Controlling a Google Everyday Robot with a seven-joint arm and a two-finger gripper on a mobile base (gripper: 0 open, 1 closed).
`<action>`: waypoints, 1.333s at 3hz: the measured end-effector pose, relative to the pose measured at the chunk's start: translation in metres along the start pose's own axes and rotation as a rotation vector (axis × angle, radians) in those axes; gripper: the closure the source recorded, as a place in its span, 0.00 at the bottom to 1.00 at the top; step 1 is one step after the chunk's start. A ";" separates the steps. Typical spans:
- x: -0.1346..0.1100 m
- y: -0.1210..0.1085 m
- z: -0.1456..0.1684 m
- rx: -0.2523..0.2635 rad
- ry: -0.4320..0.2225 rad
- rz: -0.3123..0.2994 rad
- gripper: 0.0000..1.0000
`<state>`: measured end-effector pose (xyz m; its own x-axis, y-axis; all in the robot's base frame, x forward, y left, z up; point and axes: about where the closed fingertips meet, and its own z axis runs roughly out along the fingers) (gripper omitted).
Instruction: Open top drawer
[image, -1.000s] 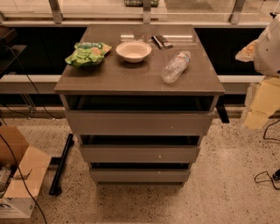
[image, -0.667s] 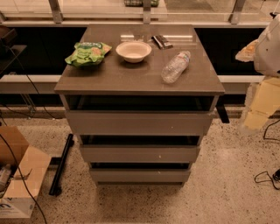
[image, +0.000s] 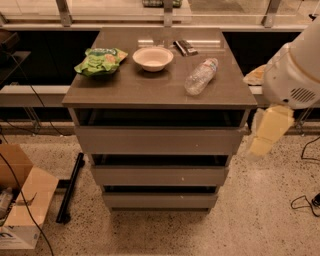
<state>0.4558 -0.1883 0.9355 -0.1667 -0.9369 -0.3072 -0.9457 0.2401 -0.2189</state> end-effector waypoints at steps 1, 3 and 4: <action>-0.030 -0.002 0.036 -0.021 -0.067 0.006 0.00; -0.040 -0.007 0.092 -0.087 -0.172 0.071 0.00; -0.046 -0.001 0.115 -0.083 -0.185 0.112 0.00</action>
Offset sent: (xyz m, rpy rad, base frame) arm 0.0617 0.0727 -0.1187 0.3498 0.1281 -0.0165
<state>0.4964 -0.1164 0.8433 -0.2255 -0.8412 -0.4914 -0.9450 0.3115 -0.0994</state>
